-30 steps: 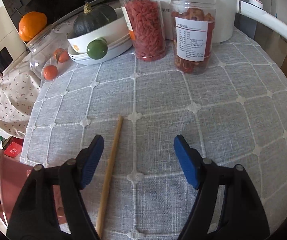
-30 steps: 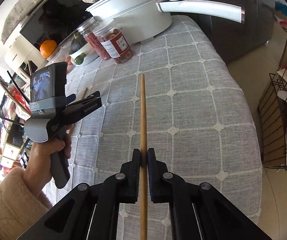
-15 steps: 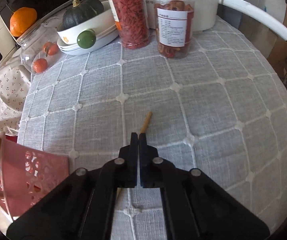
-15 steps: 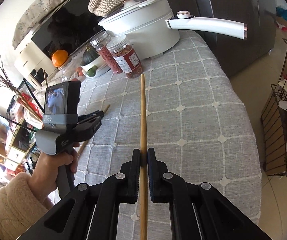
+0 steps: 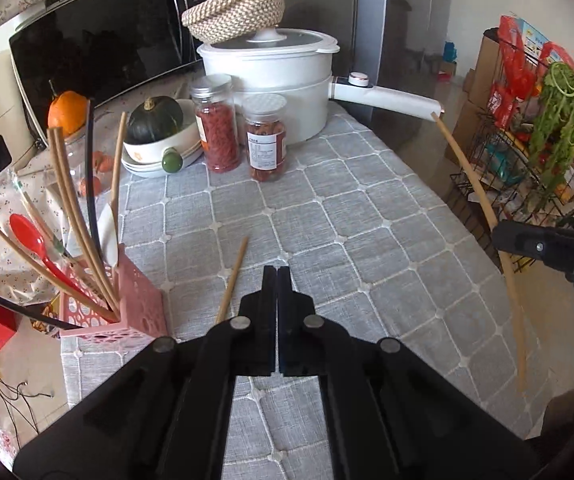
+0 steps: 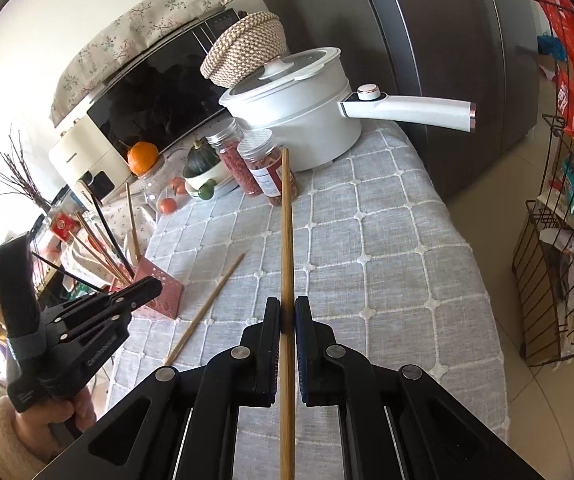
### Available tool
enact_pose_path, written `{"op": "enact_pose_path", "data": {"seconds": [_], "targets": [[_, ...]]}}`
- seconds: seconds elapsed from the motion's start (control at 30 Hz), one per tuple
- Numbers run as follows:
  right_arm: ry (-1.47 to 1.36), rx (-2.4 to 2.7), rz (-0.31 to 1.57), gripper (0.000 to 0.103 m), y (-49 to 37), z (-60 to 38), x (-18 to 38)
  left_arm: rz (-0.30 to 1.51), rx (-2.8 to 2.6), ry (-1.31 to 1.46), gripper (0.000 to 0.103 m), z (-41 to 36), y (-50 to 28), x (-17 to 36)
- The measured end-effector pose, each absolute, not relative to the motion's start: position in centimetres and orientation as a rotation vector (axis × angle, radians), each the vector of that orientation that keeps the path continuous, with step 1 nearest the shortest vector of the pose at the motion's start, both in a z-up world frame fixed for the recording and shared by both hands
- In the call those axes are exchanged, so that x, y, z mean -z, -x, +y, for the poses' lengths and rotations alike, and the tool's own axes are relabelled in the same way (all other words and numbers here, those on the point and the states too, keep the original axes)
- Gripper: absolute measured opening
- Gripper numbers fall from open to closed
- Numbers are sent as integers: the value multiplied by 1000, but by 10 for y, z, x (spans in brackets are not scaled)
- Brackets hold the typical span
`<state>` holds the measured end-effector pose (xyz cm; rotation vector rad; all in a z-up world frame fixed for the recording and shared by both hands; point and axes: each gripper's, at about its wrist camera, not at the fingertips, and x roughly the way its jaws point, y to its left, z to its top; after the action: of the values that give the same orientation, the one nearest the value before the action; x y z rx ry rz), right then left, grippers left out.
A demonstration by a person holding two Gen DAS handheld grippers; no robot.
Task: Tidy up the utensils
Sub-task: 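Grasp the last wooden chopstick with the left tool while the right tool holds its own, then drop the wooden chopstick into the pink basket with the left tool while the right tool carries its chopstick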
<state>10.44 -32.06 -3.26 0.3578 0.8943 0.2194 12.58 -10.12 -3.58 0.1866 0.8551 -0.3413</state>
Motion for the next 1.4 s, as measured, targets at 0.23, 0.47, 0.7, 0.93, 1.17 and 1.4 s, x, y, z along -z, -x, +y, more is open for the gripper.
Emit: {"op": "enact_pose_path", "data": {"seconds": [0.23,0.47,0.7,0.93,1.17,1.4], "targets": [[-405,-229,925,7,-103,-318,35,1079,304,-216,35,-110,-173,81],[-382,-263,910,7,-107,-327,36,1207,179,-242,35,-112,-224,129],[-387,-281,912,7,-114,-331,41,1286,123,-236,20,-105,-236,158],[-376,-261,892,7,-110,-329,37,1227,158,-265,7,-109,-198,147],[-386,-226,802,7,-102,-331,20,1035,316,-265,7,-121,-124,81],[-398,-213,668,7,-82,-319,-10,785,383,-147,7,-85,-62,2]]}}
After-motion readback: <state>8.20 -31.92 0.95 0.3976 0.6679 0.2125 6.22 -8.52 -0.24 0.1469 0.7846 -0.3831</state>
